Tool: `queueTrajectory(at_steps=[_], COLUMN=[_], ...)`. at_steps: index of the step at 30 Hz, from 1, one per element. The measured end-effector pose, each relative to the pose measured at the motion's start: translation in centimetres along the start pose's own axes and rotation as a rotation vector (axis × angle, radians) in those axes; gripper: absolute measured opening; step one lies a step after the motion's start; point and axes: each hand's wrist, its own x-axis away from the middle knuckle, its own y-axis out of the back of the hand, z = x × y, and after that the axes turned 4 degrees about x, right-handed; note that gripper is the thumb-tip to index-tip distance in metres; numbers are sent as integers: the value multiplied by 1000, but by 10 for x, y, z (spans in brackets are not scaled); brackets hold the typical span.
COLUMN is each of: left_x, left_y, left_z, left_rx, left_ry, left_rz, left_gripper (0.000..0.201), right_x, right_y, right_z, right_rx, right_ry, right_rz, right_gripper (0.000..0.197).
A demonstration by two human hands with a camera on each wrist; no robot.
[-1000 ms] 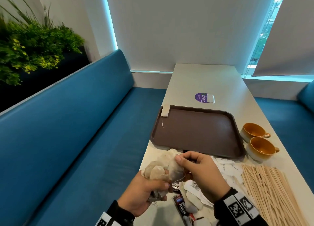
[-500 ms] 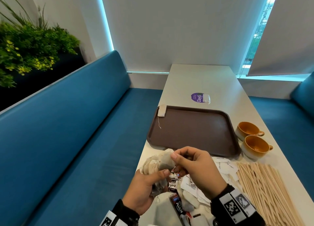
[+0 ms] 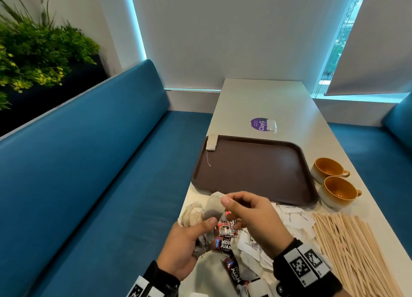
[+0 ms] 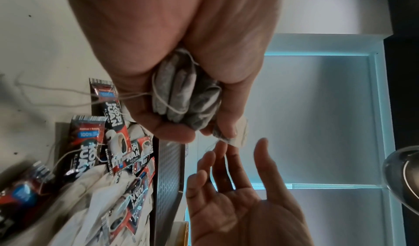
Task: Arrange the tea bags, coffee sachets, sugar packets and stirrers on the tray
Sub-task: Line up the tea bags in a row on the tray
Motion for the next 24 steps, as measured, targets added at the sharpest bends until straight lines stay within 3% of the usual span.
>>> queueTrajectory(at_steps=[5, 10, 14, 19, 24], left_x=[-8, -25, -35, -45, -51], left_y=[6, 32, 52, 68, 75], left_z=[1, 5, 6, 8, 9], left_rx=[8, 149, 190, 156, 151], left_ry=[66, 145, 142, 143, 184], left_rz=[-72, -137, -136, -173, -212], left_gripper=[12, 31, 45, 29, 32], right_x=[-18, -61, -124, -220, -286], right_y=[-5, 2, 10, 14, 14], right_z=[-7, 5, 11, 2, -19], right_rx=[45, 194, 285, 383, 559], right_ry=[-12, -9, 23, 79, 68], right_rz=[61, 53, -2, -101, -147], right_gripper=[10, 13, 8, 11, 9])
